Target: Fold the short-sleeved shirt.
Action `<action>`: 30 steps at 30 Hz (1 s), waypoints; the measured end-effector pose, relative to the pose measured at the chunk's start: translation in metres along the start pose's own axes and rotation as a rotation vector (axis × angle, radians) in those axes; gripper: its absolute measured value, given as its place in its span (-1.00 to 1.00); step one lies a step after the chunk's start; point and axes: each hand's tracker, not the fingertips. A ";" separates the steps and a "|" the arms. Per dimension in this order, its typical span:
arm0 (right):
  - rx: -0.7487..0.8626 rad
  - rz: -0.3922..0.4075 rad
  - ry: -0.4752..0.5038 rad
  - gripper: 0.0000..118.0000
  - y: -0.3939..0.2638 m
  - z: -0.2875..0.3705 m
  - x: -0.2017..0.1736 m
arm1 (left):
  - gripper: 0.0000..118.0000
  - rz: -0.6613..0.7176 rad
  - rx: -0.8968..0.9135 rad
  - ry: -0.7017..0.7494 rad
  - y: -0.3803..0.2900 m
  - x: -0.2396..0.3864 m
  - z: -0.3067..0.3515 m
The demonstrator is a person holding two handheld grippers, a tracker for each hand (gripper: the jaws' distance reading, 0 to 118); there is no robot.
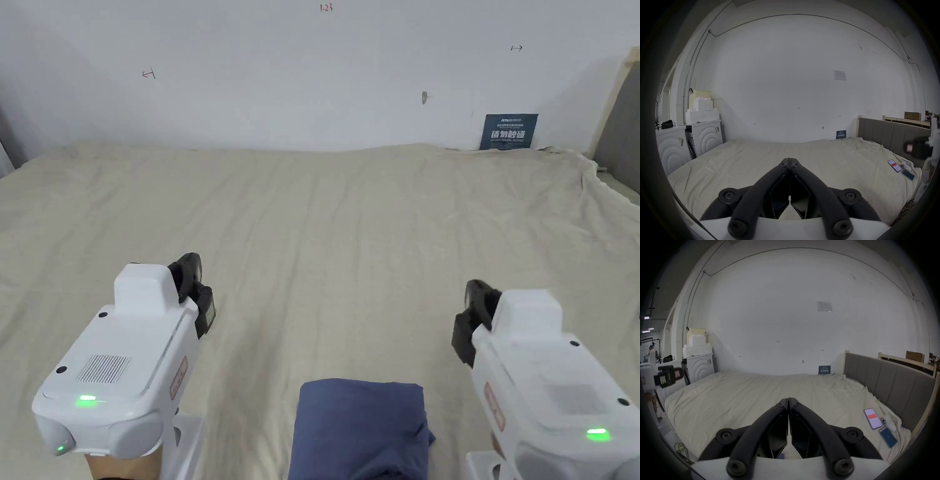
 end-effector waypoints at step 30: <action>-0.448 0.063 0.066 -1.00 -0.213 -0.062 -0.043 | -0.40 0.252 -0.535 -0.199 -0.109 0.001 -0.051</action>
